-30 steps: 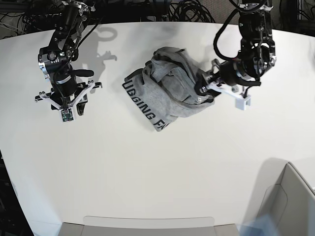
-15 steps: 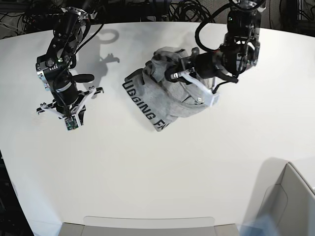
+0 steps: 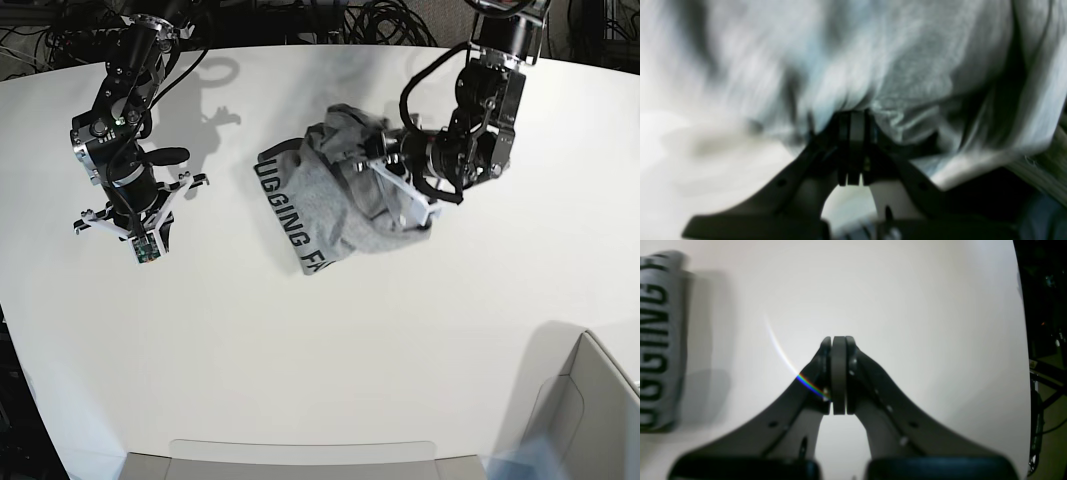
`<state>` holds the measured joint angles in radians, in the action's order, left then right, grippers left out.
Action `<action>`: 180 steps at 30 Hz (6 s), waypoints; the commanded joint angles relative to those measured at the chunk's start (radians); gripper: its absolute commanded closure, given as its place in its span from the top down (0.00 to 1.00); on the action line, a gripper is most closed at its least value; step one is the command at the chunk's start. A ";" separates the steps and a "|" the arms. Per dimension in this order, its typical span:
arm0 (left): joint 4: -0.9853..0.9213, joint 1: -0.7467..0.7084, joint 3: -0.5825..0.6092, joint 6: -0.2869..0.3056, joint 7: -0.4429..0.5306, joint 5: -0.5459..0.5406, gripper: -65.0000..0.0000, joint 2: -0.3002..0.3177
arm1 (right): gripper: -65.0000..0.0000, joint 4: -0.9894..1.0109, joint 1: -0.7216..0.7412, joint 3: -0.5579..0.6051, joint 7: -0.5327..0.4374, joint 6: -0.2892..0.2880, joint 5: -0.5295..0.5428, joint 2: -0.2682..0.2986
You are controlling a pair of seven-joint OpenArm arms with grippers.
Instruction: Fold the T-shirt properly
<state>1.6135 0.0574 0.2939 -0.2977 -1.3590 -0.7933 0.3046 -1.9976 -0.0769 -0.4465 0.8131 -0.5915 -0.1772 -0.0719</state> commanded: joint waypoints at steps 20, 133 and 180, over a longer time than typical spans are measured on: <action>0.430 0.022 -0.152 -0.022 0.003 0.039 0.00 -0.020 | 0.00 0.108 0.075 0.142 -0.208 -0.107 0.015 0.056; 0.196 -0.505 -0.425 0.237 1.260 0.113 0.00 0.316 | 0.00 0.057 -0.281 0.045 -0.682 -0.107 0.135 -0.019; -0.835 -1.000 -0.232 0.322 1.931 0.453 0.00 -0.089 | 0.00 1.108 -0.375 -0.702 -1.003 -0.107 -0.460 0.013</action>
<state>0.8364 -0.9436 0.0692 -0.0078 0.5564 -0.3397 0.2192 -0.8696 -0.4324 -1.1526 -0.1883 -0.6876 -0.6426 -0.0616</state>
